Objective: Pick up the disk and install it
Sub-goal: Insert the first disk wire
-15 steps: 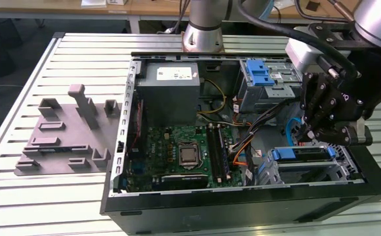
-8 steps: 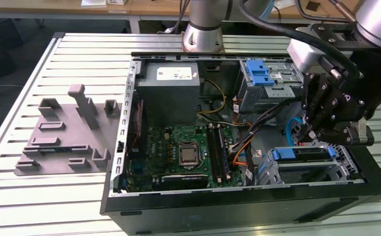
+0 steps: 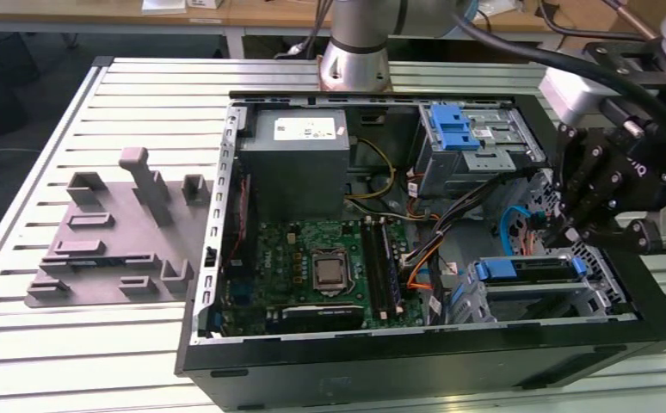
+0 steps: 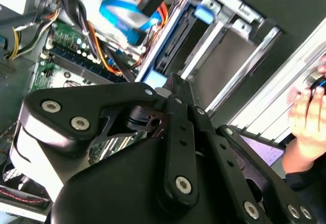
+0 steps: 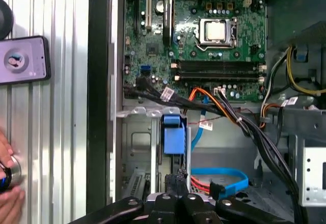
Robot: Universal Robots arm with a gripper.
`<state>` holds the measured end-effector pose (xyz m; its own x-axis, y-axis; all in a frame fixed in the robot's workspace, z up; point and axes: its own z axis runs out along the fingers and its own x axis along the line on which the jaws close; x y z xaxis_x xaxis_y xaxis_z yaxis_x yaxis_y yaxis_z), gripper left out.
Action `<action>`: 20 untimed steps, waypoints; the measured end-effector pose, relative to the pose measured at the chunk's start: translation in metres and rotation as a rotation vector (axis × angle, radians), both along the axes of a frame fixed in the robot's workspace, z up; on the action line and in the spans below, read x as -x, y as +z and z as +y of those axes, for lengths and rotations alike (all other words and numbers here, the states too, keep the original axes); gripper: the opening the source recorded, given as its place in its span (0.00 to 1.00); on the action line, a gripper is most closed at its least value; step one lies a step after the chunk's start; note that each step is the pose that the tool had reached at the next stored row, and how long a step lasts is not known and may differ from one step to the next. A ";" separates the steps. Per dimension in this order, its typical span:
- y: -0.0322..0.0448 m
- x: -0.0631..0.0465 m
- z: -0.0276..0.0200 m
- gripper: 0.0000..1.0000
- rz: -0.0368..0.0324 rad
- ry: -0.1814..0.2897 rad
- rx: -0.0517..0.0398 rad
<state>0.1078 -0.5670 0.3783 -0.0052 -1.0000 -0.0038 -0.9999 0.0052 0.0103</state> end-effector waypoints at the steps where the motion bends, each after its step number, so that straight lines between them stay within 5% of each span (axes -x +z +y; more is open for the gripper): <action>1: -0.0001 -0.003 0.0001 0.11 0.0000 0.000 0.0000; 6: -0.0004 -0.022 0.0030 0.11 0.0000 0.000 -0.0001; 12: -0.0019 -0.030 0.0094 0.11 0.0005 -0.008 0.0000; 17: -0.0040 -0.030 0.0257 0.11 0.0007 -0.009 -0.0014; 20: -0.0064 -0.032 0.0304 0.11 0.0024 -0.012 -0.0019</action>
<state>0.1401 -0.5366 0.3718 -0.0176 -0.9998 -0.0056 -0.9998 0.0175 0.0128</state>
